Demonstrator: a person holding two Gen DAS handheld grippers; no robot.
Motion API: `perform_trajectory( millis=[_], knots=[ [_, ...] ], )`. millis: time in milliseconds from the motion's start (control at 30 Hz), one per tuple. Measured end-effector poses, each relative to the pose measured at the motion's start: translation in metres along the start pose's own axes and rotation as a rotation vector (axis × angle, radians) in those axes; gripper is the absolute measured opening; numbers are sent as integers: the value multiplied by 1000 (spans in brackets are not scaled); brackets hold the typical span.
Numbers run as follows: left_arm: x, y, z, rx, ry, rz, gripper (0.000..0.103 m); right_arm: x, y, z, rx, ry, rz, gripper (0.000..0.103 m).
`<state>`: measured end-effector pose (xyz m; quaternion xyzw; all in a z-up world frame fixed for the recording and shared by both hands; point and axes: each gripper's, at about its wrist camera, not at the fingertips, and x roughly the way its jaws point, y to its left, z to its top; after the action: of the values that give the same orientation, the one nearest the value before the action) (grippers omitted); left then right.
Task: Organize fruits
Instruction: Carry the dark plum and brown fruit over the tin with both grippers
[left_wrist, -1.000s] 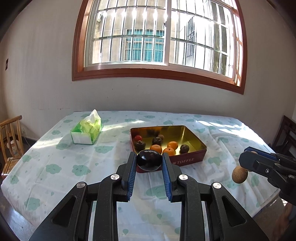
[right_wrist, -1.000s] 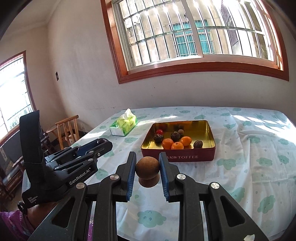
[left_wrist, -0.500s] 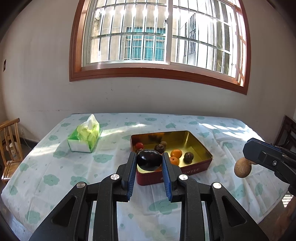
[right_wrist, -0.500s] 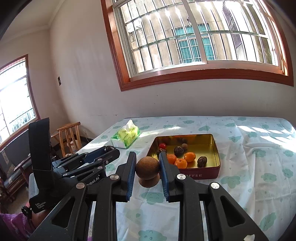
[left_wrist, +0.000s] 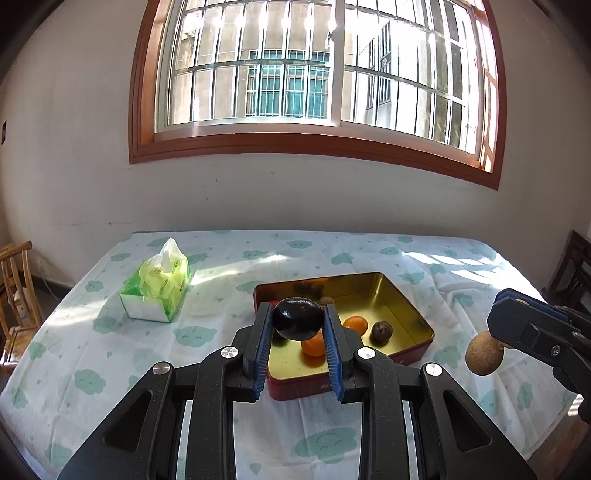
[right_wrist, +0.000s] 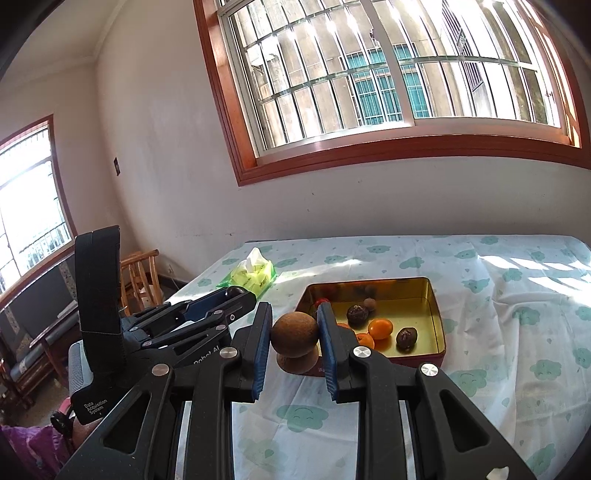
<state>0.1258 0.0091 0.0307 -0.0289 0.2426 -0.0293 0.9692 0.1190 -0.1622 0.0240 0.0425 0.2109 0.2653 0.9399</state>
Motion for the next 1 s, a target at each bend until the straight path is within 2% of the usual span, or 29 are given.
perform_trajectory(
  millis=[633, 1000],
  knots=[
    [50, -10, 14, 18, 35, 17, 28, 28, -31, 19, 30, -13, -16, 23],
    [75, -14, 21, 21, 44, 19, 28, 50, -46, 19, 26, -6, -42, 23]
  ],
)
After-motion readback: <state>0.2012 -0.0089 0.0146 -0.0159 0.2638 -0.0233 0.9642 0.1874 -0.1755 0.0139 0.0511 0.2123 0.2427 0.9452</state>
